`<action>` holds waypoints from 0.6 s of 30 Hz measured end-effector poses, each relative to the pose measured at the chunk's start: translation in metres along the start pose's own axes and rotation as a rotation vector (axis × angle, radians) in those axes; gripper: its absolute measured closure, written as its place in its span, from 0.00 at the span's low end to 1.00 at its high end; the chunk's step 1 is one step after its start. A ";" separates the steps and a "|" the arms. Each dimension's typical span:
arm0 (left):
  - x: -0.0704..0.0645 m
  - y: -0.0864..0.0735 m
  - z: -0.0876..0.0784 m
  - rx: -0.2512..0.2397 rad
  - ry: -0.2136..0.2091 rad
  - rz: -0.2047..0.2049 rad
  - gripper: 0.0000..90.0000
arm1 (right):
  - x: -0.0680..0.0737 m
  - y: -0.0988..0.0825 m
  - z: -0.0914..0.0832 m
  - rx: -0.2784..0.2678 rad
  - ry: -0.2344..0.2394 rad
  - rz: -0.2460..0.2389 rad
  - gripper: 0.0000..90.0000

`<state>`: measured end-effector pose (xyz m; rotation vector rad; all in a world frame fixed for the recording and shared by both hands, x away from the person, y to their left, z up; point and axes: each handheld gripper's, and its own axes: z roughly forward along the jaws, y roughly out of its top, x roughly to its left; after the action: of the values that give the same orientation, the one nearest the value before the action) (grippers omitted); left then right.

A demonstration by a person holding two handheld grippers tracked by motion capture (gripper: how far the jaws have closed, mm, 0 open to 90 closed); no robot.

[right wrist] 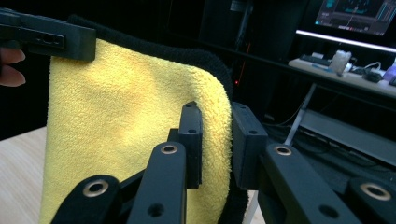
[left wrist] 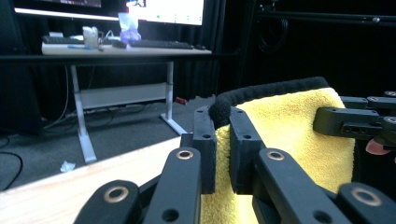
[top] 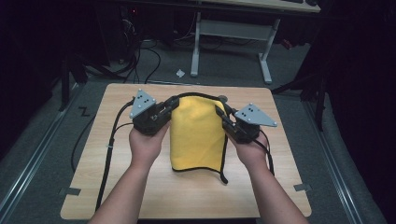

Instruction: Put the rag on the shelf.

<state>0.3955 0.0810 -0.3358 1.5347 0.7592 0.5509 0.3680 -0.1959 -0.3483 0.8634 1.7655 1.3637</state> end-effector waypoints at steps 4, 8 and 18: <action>0.001 0.012 0.002 -0.014 0.003 0.021 0.93 | -0.004 0.011 0.000 -0.021 -0.009 -0.007 0.86; 0.004 0.022 0.004 -0.026 0.003 0.034 0.93 | -0.009 0.020 0.000 -0.037 -0.018 -0.010 0.86; 0.010 0.029 0.013 -0.031 0.005 0.046 0.93 | -0.018 0.028 0.005 -0.048 -0.023 0.001 0.86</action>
<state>0.4160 0.0796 -0.3090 1.5258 0.7173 0.5983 0.3837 -0.2025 -0.3192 0.8510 1.7084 1.3852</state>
